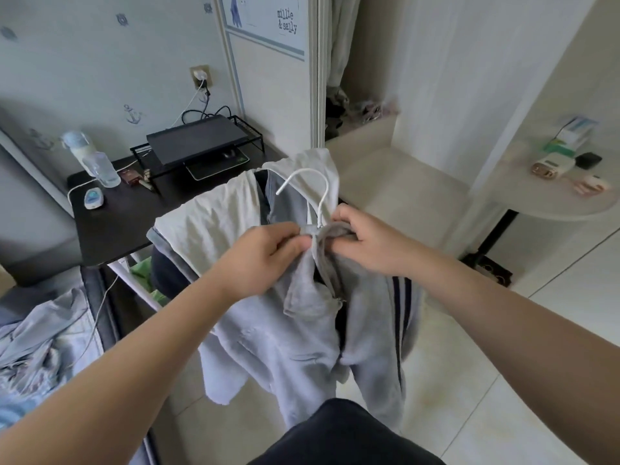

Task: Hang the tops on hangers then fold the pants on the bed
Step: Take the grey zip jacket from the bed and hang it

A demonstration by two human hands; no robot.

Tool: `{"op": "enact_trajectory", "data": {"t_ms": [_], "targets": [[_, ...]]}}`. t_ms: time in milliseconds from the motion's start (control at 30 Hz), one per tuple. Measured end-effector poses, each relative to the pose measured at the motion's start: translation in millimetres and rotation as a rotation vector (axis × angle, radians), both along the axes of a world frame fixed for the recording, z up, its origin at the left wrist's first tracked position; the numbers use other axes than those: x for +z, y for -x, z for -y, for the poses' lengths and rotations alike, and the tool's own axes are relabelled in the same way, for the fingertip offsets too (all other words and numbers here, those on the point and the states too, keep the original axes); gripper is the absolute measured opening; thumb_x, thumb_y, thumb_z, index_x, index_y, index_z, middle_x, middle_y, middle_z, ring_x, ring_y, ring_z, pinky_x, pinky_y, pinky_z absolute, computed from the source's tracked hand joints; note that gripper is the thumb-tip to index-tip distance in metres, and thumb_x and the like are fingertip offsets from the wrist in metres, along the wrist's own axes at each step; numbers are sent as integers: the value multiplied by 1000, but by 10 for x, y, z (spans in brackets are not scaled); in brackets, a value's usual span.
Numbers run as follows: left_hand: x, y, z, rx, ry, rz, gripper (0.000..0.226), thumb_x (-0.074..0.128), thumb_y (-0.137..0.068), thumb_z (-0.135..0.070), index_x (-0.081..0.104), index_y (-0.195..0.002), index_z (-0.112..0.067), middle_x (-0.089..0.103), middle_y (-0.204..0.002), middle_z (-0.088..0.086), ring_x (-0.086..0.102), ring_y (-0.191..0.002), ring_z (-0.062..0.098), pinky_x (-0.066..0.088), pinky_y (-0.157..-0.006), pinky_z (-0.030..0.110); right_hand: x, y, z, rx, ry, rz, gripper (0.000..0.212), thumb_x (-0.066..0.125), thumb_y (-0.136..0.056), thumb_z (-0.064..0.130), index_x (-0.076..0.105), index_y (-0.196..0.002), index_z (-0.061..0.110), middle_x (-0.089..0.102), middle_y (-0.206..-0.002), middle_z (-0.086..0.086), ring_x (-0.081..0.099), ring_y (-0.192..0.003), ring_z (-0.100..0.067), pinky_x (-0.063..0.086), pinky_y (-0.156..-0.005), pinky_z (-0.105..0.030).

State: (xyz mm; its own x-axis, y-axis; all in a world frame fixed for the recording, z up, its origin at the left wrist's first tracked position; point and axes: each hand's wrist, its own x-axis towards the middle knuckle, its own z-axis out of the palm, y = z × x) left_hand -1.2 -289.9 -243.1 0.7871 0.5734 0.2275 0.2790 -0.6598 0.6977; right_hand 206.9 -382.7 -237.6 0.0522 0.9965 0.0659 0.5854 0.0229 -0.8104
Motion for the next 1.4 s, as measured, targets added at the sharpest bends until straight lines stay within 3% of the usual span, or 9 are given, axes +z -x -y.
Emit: {"op": "enact_trajectory", "data": {"t_ms": [133, 233, 367, 467, 567, 733, 1000, 1133, 1400], "targets": [[67, 12, -31, -64, 10, 29, 34, 50, -106, -34, 51, -73, -26, 47, -62, -7, 47, -59, 12, 45, -61, 34, 178, -127, 92, 151, 128, -223, 25, 67, -75, 20, 66, -100, 21, 62, -87, 2, 57, -84, -6, 44, -79, -21], [104, 151, -132, -74, -95, -20, 44, 41, -104, -51, 62, -92, -15, 62, -75, 5, 61, -72, 25, 51, -71, 48, 261, -300, 213, 191, 176, -328, 22, 67, -84, 33, 73, -101, 20, 71, -92, 11, 64, -90, -2, 45, -85, -21], [124, 321, -212, -32, -113, -17, 51, 43, -99, -65, 69, -104, -22, 70, -87, 5, 66, -82, 31, 52, -77, 51, 248, -362, 271, 54, 127, -154, 40, 61, -89, 55, 73, -80, 19, 63, -76, 6, 59, -76, -6, 40, -82, -31], [125, 278, -142, -55, -111, -8, 33, 51, -100, -53, 70, -107, -27, 71, -91, -6, 67, -85, 19, 53, -80, 46, 254, -207, 246, 71, 88, 23, 47, 58, -98, 49, 61, -66, 13, 47, -66, -8, 44, -62, -15, 37, -66, -32], [137, 246, -137, -88, -150, -21, 17, 55, -102, -31, 70, -106, -23, 64, -89, -15, 62, -86, 12, 49, -81, 31, 350, -174, 227, 111, 96, 201, 45, 54, -102, 41, 56, -63, 18, 45, -57, 2, 40, -53, -7, 35, -56, -25], [125, 325, -109, -53, -123, 7, 22, 58, -100, -2, 72, -114, -11, 67, -97, -4, 64, -95, 13, 48, -86, 23, 398, -237, 269, 98, 35, 228, 43, 58, -101, 35, 56, -62, 15, 38, -48, 10, 36, -48, -6, 33, -52, -25], [138, 283, -8, 162, -58, 172, 18, 61, -98, -1, 72, -102, -14, 70, -95, -3, 64, -92, 7, 49, -84, 22, 392, -245, 260, 101, -13, 246, 44, 58, -101, 32, 57, -64, 9, 40, -47, 12, 38, -47, -7, 32, -51, -18], [294, 237, 27, 271, -58, 267, 17, 57, -100, -1, 72, -103, -7, 71, -97, 4, 65, -93, 17, 53, -87, 36, 290, -263, 307, 121, 35, 318, 42, 57, -101, 36, 56, -63, 17, 47, -54, 11, 42, -51, -7, 33, -53, -20], [727, 398, -82, -98, 36, 46, 17, 83, -84, -19, 79, -99, -24, 70, -94, -5, 60, -79, 12, 45, -71, 19, 187, -237, 279, -51, -261, 113, 33, 57, -94, 34, 55, -62, 25, 51, -58, 0, 47, -57, -20, 40, -59, -36]]}}
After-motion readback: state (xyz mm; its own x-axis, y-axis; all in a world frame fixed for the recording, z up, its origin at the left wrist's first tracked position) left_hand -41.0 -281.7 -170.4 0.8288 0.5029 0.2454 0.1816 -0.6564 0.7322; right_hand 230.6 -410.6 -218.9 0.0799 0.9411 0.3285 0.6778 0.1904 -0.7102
